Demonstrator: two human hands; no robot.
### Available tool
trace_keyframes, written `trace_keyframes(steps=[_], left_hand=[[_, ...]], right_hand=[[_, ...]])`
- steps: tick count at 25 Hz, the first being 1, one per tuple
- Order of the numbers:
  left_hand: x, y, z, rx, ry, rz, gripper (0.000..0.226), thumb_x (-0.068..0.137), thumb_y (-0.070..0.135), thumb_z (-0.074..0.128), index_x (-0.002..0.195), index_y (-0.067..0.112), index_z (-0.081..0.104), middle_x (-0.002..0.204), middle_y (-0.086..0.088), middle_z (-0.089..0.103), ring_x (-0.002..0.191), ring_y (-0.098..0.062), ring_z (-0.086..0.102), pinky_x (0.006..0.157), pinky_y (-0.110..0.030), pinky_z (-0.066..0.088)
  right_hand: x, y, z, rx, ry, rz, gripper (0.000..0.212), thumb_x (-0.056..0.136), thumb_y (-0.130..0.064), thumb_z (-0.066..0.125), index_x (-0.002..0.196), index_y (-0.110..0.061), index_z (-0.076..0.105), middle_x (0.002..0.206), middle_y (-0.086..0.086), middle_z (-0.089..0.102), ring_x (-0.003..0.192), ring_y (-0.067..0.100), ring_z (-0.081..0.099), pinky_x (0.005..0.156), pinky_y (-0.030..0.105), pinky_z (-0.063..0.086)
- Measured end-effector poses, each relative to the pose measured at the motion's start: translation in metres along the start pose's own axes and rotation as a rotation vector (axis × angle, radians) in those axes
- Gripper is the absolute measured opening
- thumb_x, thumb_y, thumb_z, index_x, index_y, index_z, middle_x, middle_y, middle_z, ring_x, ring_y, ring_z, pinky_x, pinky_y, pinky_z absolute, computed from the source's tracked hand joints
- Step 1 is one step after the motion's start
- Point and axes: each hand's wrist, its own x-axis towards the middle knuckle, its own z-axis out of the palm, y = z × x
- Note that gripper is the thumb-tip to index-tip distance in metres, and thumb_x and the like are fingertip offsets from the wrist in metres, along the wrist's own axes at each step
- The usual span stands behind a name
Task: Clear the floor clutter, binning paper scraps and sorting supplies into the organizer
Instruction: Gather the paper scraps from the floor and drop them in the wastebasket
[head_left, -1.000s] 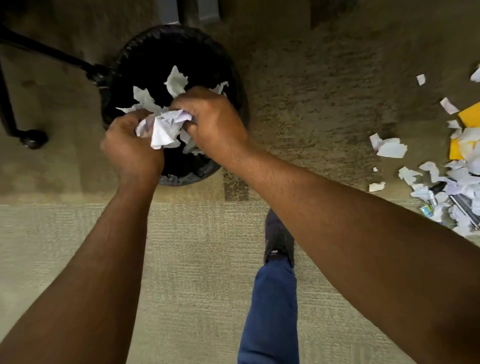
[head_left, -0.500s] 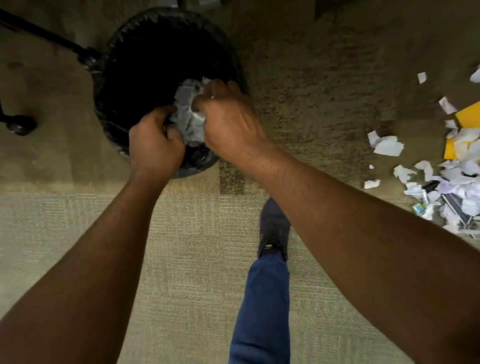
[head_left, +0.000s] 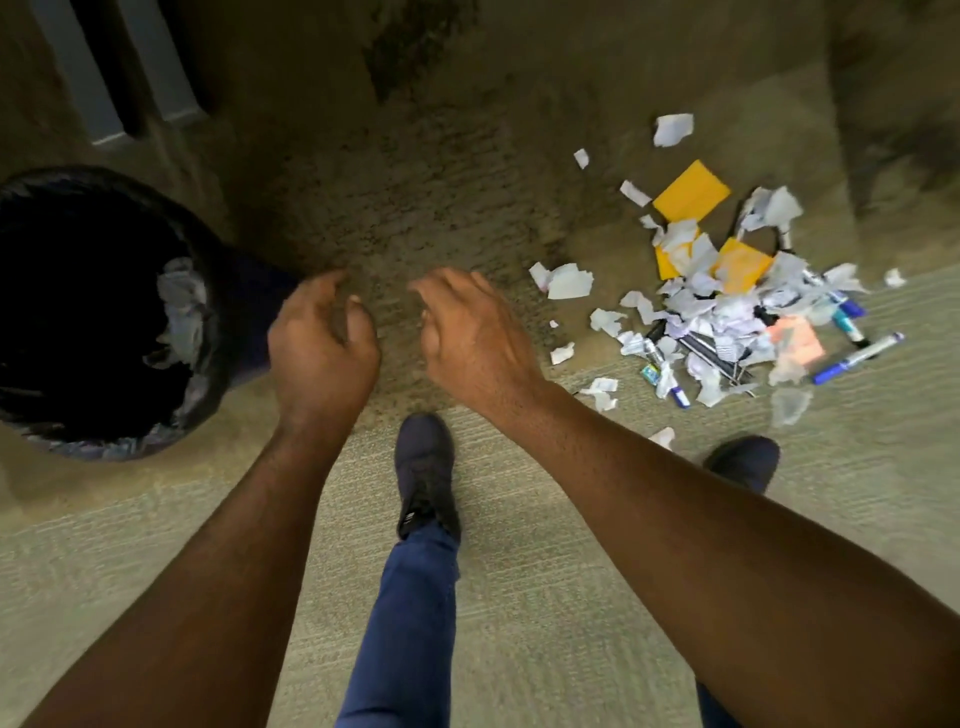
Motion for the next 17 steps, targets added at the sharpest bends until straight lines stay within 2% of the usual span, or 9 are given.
trace_keyframes(steps=[3, 6, 8, 12, 15, 17], left_hand=[[-0.017, 0.046, 0.038, 0.015, -0.136, 0.029, 0.032, 0.091, 0.023, 0.054, 0.120, 0.013, 0.062, 0.113, -0.010, 0.067, 0.092, -0.032, 0.065, 0.085, -0.037, 0.052], [-0.029, 0.075, 0.075, 0.088, -0.299, 0.015, 0.034, 0.089, 0.023, 0.057, 0.122, 0.014, 0.061, 0.104, -0.015, 0.069, 0.089, -0.033, 0.065, 0.081, -0.032, 0.049], [-0.037, 0.091, 0.099, 0.145, -0.385, -0.008, 0.038, 0.088, 0.024, 0.059, 0.126, 0.017, 0.059, 0.106, -0.016, 0.069, 0.094, -0.032, 0.064, 0.082, -0.028, 0.045], [-0.055, 0.119, 0.135, 0.184, -0.463, 0.020, 0.041, 0.089, 0.024, 0.058, 0.129, 0.017, 0.057, 0.109, -0.017, 0.068, 0.091, -0.031, 0.065, 0.084, -0.030, 0.049], [-0.068, 0.137, 0.148, 0.229, -0.493, 0.099, 0.041, 0.089, 0.025, 0.059, 0.130, 0.017, 0.057, 0.123, -0.013, 0.064, 0.097, -0.029, 0.064, 0.088, -0.029, 0.046], [-0.075, 0.153, 0.158, 0.242, -0.516, 0.100, 0.041, 0.089, 0.025, 0.059, 0.130, 0.018, 0.057, 0.121, -0.013, 0.064, 0.090, -0.029, 0.065, 0.085, -0.029, 0.046]], right_hand=[[-0.027, 0.053, -0.031, -0.039, -0.003, 0.113, 0.032, 0.087, -0.012, 0.054, 0.118, -0.011, 0.058, 0.114, 0.006, 0.060, 0.106, 0.024, 0.051, 0.089, 0.039, 0.045], [-0.055, 0.098, -0.050, -0.058, -0.044, 0.217, 0.034, 0.087, -0.015, 0.055, 0.121, -0.013, 0.056, 0.119, 0.006, 0.059, 0.111, 0.024, 0.049, 0.092, 0.036, 0.043], [-0.075, 0.127, -0.060, -0.060, -0.065, 0.266, 0.036, 0.087, -0.016, 0.055, 0.123, -0.014, 0.056, 0.119, 0.006, 0.059, 0.111, 0.024, 0.049, 0.092, 0.036, 0.042], [-0.116, 0.178, -0.071, -0.020, -0.085, 0.363, 0.037, 0.087, -0.017, 0.054, 0.124, -0.013, 0.053, 0.119, 0.008, 0.058, 0.111, 0.028, 0.048, 0.090, 0.038, 0.045], [-0.140, 0.203, -0.081, 0.014, -0.101, 0.417, 0.039, 0.089, -0.021, 0.054, 0.127, -0.013, 0.051, 0.123, 0.009, 0.056, 0.113, 0.028, 0.047, 0.090, 0.039, 0.046], [-0.150, 0.217, -0.091, 0.022, -0.115, 0.432, 0.042, 0.090, -0.025, 0.055, 0.131, -0.014, 0.047, 0.126, 0.009, 0.054, 0.115, 0.028, 0.046, 0.090, 0.039, 0.044]])
